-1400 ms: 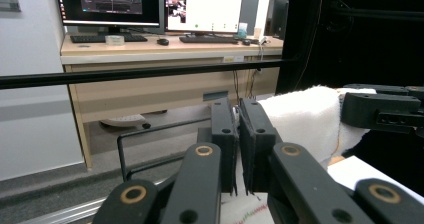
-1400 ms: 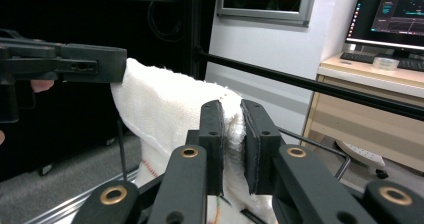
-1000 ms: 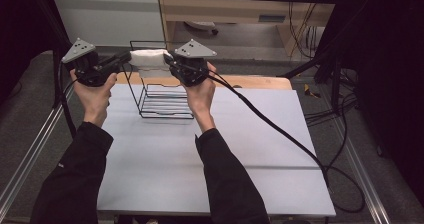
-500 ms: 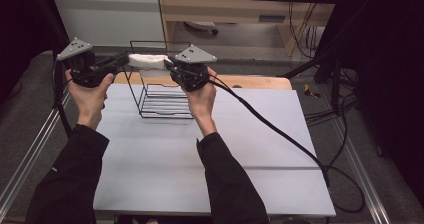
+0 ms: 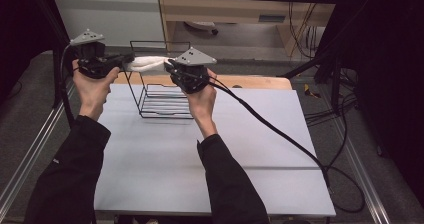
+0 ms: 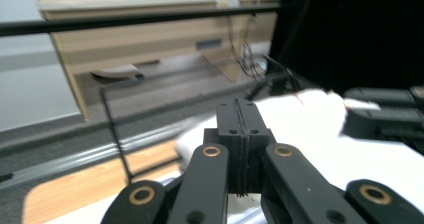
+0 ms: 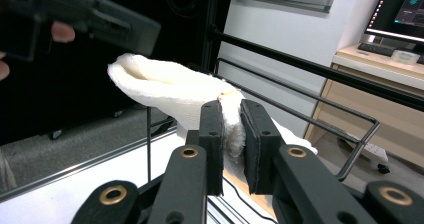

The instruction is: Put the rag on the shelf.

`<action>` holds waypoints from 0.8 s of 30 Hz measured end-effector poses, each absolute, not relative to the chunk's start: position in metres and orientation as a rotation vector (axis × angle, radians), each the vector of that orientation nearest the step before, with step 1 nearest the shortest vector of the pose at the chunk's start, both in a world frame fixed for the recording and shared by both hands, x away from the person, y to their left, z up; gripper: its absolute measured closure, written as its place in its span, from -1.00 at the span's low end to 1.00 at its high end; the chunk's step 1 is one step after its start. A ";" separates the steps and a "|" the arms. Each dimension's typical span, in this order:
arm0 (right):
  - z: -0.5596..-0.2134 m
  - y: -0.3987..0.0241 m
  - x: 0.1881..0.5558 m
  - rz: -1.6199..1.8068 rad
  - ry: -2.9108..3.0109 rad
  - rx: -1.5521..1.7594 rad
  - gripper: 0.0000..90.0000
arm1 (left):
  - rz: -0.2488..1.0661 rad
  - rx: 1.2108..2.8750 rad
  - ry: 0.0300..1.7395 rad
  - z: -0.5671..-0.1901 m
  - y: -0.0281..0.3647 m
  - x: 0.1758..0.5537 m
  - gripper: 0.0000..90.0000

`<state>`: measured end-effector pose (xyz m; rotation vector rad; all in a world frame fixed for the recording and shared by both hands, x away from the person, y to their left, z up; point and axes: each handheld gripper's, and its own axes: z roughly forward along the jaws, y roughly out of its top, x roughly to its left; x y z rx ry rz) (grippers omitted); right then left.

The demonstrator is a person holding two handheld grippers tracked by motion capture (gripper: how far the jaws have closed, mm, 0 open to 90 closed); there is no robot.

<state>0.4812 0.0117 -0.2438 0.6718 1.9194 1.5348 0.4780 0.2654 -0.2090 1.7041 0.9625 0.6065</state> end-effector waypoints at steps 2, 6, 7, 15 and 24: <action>-0.245 0.012 0.481 1.534 1.921 0.666 0.78 | 0.601 1.723 0.959 -0.214 0.263 0.477 1.00; -0.246 0.011 0.481 1.532 1.937 0.667 0.75 | 0.585 1.739 0.957 -0.220 0.262 0.478 1.00; -0.246 0.011 0.480 1.530 1.941 0.666 0.75 | 0.584 1.744 0.955 -0.222 0.261 0.478 1.00; -0.244 0.009 0.477 1.519 1.981 0.654 0.64 | 0.576 1.757 0.956 -0.234 0.260 0.478 1.00; -0.237 0.005 0.477 1.568 1.989 0.657 0.45 | 0.595 1.755 0.957 -0.239 0.258 0.481 1.00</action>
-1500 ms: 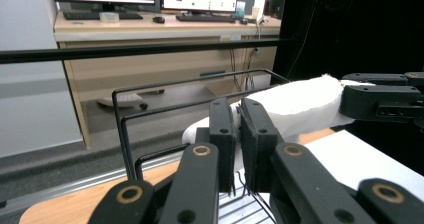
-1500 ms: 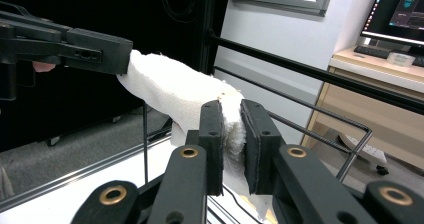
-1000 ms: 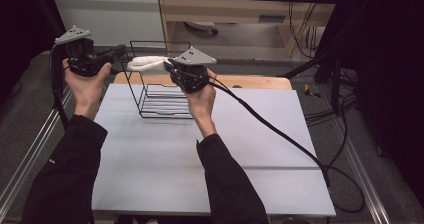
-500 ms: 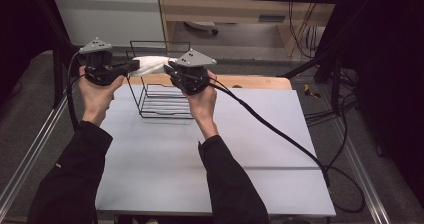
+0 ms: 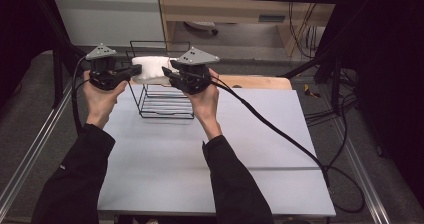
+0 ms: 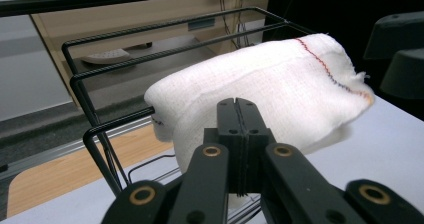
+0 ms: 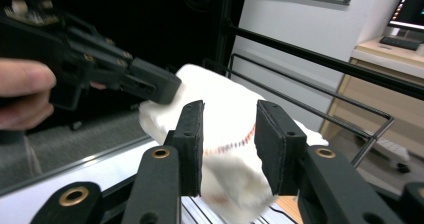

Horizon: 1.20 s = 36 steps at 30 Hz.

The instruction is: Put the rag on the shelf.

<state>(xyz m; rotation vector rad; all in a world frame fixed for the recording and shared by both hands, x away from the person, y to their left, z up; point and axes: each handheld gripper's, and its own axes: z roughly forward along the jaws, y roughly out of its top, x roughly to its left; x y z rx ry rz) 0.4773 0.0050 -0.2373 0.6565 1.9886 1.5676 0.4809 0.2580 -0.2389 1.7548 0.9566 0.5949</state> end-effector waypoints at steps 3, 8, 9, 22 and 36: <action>-0.238 0.006 0.480 1.573 2.016 0.686 0.65 | 0.597 1.762 0.960 -0.241 0.256 0.482 1.00; -0.251 0.013 0.484 1.512 2.087 0.725 0.93 | 0.590 1.776 0.952 -0.246 0.257 0.480 1.00; -0.253 0.014 0.485 1.499 2.095 0.734 0.95 | 0.590 1.777 0.953 -0.248 0.258 0.480 1.00; -0.266 0.019 0.500 1.444 2.103 0.794 0.95 | 0.614 1.777 0.978 -0.265 0.261 0.485 1.00; -0.252 0.002 0.482 1.523 2.124 0.776 0.48 | 0.632 1.803 0.964 -0.265 0.266 0.463 0.76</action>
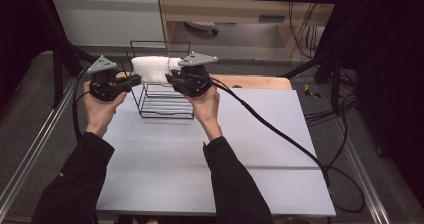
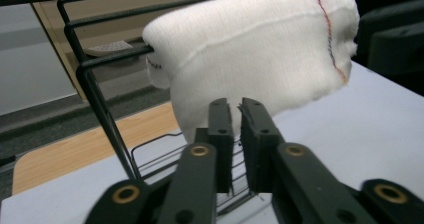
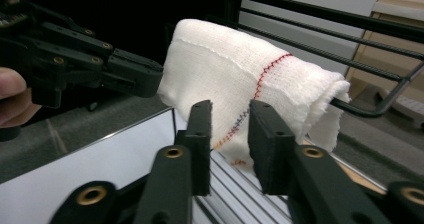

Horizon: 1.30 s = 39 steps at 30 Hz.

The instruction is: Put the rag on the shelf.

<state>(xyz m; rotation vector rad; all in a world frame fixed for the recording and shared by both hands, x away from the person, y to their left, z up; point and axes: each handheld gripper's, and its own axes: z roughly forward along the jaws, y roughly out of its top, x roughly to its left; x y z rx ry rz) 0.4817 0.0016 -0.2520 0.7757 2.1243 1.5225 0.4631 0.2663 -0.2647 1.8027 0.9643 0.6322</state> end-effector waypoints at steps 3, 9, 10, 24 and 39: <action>-0.251 -0.008 0.474 1.522 2.141 0.785 0.29 | 0.617 1.826 0.972 -0.269 0.270 0.456 0.50; -0.260 -0.032 0.464 1.506 2.182 0.814 -0.18 | 0.617 1.861 0.983 -0.286 0.276 0.443 0.05; -0.262 -0.036 0.462 1.507 2.193 0.826 -0.22 | 0.610 1.869 0.983 -0.289 0.277 0.441 -0.01; -0.306 -0.106 0.448 1.488 2.259 0.928 -0.89 | 0.514 1.947 0.971 -0.341 0.276 0.421 -0.73; -0.355 -0.178 0.418 1.512 2.247 0.993 -0.99 | 0.481 1.998 0.956 -0.383 0.270 0.397 -0.87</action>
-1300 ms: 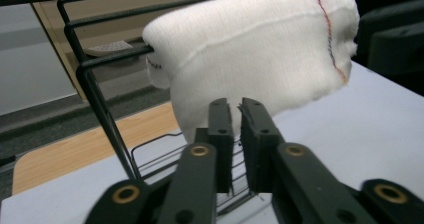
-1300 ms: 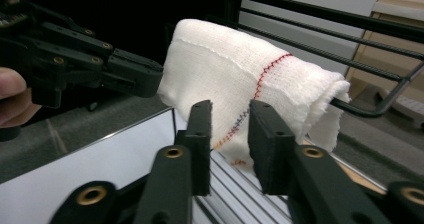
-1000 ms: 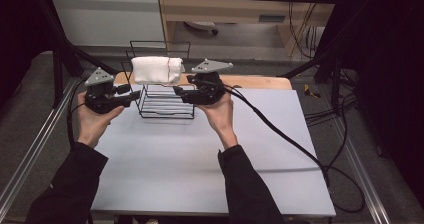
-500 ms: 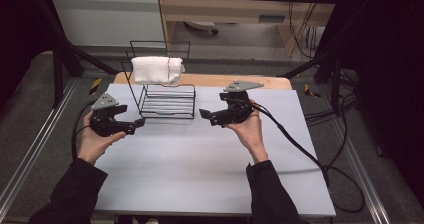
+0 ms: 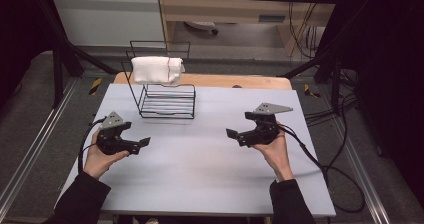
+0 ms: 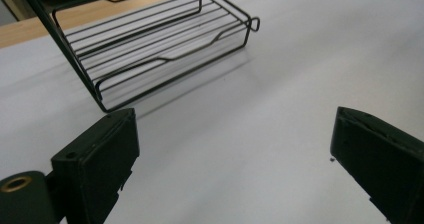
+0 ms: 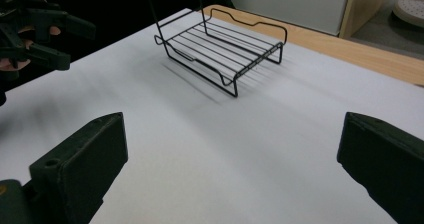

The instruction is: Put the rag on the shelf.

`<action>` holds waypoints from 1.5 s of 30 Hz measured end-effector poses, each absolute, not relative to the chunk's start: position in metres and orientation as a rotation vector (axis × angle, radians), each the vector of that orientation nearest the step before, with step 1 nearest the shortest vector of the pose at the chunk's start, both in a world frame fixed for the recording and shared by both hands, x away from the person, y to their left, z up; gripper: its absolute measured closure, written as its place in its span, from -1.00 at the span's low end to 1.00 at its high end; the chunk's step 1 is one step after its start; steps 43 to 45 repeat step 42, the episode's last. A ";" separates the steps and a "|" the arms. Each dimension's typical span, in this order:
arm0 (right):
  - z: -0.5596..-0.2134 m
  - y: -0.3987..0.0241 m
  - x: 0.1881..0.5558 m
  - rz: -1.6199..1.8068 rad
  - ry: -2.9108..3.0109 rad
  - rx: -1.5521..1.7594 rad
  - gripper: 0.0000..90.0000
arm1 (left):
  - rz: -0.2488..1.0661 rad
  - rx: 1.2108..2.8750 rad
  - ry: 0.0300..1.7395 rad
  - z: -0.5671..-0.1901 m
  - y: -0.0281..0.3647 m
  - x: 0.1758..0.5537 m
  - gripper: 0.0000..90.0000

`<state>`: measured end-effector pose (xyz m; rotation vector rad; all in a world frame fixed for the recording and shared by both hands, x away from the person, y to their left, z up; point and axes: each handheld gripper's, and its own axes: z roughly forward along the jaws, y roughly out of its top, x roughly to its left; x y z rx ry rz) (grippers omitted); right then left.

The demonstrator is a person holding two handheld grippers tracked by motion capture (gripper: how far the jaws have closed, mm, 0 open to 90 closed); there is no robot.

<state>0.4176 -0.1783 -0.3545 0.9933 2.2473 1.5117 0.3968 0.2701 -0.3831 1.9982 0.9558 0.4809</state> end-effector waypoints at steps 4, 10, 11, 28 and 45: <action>-0.370 -0.193 0.410 1.511 2.253 1.012 -0.99 | 0.496 2.001 0.957 -0.392 0.271 0.390 -0.83; -0.392 -0.211 0.401 1.504 2.265 1.047 -0.99 | 0.465 2.007 0.957 -0.404 0.273 0.383 -0.83; -0.395 -0.214 0.399 1.501 2.270 1.059 -0.99 | 0.462 2.006 0.958 -0.407 0.274 0.381 -0.83; -0.439 -0.258 0.374 1.418 2.299 1.146 -0.99 | 0.428 2.032 0.939 -0.429 0.281 0.369 -0.84; -0.451 -0.267 0.366 1.369 2.324 1.191 -0.99 | 0.429 2.041 0.938 -0.436 0.283 0.365 -0.85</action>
